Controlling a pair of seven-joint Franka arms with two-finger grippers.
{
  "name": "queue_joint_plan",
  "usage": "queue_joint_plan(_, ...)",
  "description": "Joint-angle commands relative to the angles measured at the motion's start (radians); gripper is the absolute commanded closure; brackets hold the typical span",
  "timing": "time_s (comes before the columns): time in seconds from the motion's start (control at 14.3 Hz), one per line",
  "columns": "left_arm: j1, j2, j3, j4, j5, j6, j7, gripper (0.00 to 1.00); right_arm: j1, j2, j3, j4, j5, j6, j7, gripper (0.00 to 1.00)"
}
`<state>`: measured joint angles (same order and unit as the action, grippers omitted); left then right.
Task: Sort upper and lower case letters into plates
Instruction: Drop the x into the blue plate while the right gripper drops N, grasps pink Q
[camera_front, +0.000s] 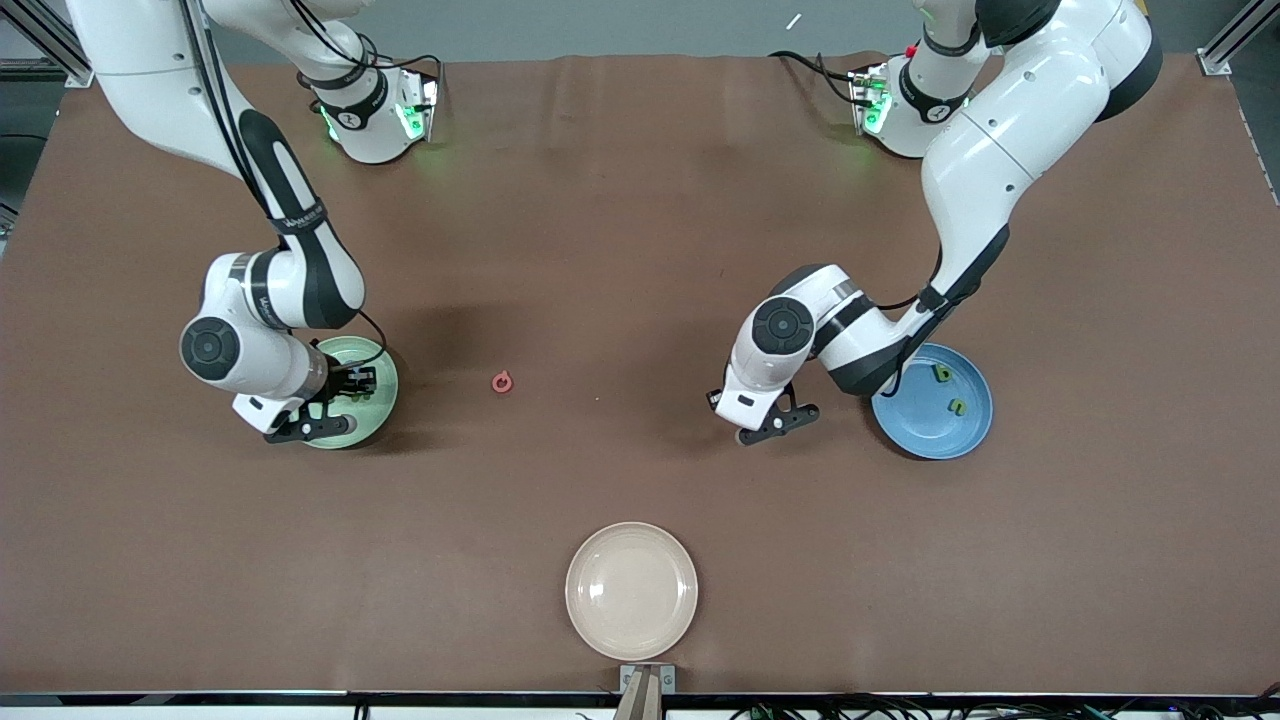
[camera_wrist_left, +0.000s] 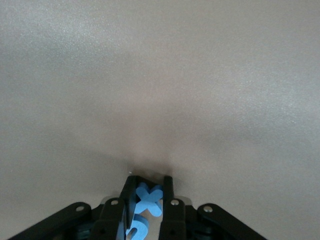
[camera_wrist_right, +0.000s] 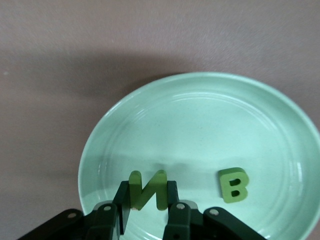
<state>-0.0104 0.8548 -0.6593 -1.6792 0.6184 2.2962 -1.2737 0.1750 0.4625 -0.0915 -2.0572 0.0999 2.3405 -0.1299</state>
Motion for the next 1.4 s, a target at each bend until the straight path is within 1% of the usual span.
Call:
queue_joint_plan(0.0, 0.001, -0.026, 0.007, 0.006, -0.017, 0.0, 0.008, 0.9, -0.006, -0.001, 0.009, -0.011, -0.009, -0.004, 0.007, 0.96)
queue_joint_plan(0.07, 0.012, -0.034, 0.003, 0.006, -0.017, -0.003, 0.014, 0.9, -0.002, -0.001, 0.009, -0.011, -0.009, -0.009, 0.007, 0.77)
queue_joint_plan(0.14, 0.017, -0.046, 0.003, 0.006, -0.017, -0.003, 0.025, 0.9, -0.002, -0.002, 0.009, -0.011, -0.009, -0.021, 0.007, 0.3)
queue_joint_plan(0.21, 0.033, -0.059, 0.001, 0.004, -0.017, -0.006, 0.049, 0.9, -0.003, -0.008, 0.009, -0.009, -0.009, -0.035, 0.009, 0.01)
queue_joint_plan(0.28, 0.052, -0.075, 0.0, 0.001, -0.017, -0.015, 0.066, 0.9, -0.002, -0.015, 0.009, 0.0, -0.009, -0.056, 0.012, 0.0)
queue_joint_plan(0.35, 0.07, -0.083, -0.019, -0.001, -0.017, -0.033, 0.083, 0.9, 0.001, -0.018, 0.01, 0.009, -0.008, -0.082, 0.012, 0.0)
queue_joint_plan(0.49, 0.165, -0.085, -0.095, -0.004, -0.017, -0.085, 0.123, 0.9, 0.006, -0.044, 0.013, 0.032, -0.002, -0.128, 0.048, 0.0)
queue_joint_plan(0.7, 0.355, -0.085, -0.228, -0.062, -0.009, -0.152, 0.229, 0.9, 0.069, -0.054, 0.024, 0.037, 0.004, -0.127, 0.214, 0.0)
queue_joint_plan(0.84, 0.478, -0.086, -0.299, -0.112, 0.006, -0.159, 0.281, 0.9, 0.127, -0.047, 0.024, 0.049, 0.007, -0.109, 0.306, 0.0)
queue_joint_plan(0.91, 0.528, -0.092, -0.322, -0.134, 0.014, -0.159, 0.31, 0.9, 0.155, -0.045, 0.024, 0.049, 0.018, -0.089, 0.349, 0.0)
queue_joint_plan(0.98, 0.573, -0.1, -0.338, -0.161, 0.02, -0.159, 0.341, 0.9, 0.196, -0.044, 0.024, 0.049, 0.043, -0.058, 0.395, 0.0)
queue_joint_plan(1.05, 0.605, -0.109, -0.339, -0.184, 0.032, -0.159, 0.362, 0.9, 0.233, -0.038, 0.023, 0.049, 0.049, -0.032, 0.432, 0.0)
queue_joint_plan(1.19, 0.661, -0.118, -0.341, -0.226, 0.067, -0.159, 0.393, 0.9, 0.277, -0.012, 0.023, 0.048, 0.047, 0.034, 0.504, 0.0)
queue_joint_plan(1.33, 0.728, -0.117, -0.359, -0.267, 0.13, -0.156, 0.418, 0.9, 0.317, 0.01, 0.023, 0.046, 0.049, 0.083, 0.547, 0.0)
